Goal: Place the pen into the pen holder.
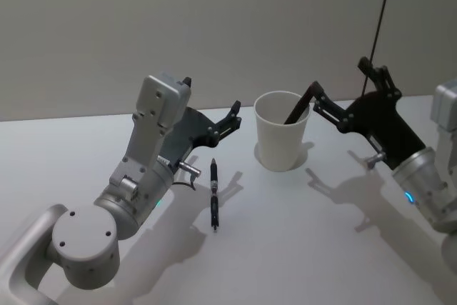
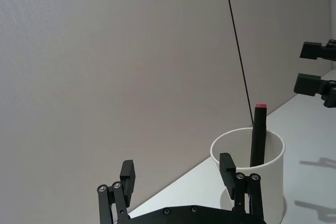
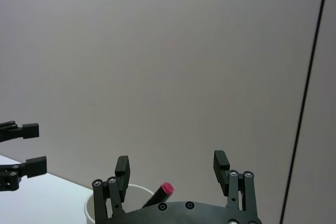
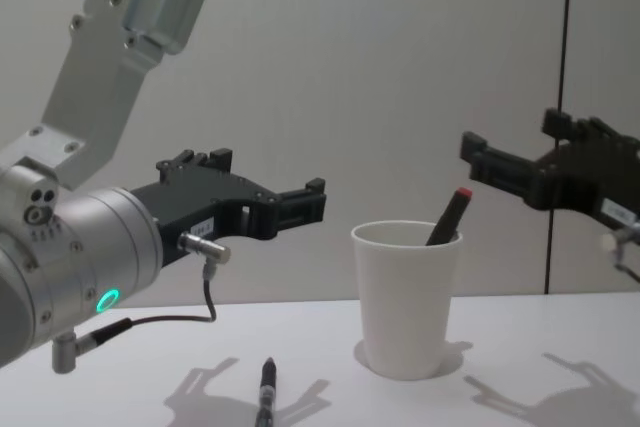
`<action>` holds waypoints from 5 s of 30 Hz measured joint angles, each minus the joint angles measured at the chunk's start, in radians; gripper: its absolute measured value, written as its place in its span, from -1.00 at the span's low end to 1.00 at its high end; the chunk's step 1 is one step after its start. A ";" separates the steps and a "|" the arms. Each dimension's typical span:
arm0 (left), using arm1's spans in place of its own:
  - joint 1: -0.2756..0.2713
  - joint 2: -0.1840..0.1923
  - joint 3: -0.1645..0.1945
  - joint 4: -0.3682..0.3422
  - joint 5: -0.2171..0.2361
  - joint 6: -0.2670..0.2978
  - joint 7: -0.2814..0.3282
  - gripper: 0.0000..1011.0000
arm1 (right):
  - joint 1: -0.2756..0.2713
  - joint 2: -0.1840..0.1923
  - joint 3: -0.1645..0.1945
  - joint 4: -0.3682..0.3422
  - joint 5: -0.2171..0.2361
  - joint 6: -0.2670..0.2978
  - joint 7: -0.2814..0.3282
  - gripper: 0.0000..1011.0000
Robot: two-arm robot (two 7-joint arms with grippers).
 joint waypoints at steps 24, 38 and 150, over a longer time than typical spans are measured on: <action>0.000 0.000 0.000 0.000 0.000 0.000 0.000 0.98 | -0.184 0.111 0.011 -0.274 0.089 0.305 -0.191 0.98; 0.000 0.000 0.000 0.000 0.000 0.000 0.000 0.98 | -0.213 0.128 0.013 -0.316 0.103 0.352 -0.221 0.98; 0.162 -0.022 0.008 -0.130 -0.198 0.434 0.101 0.98 | -0.213 0.128 0.012 -0.316 0.102 0.352 -0.221 0.98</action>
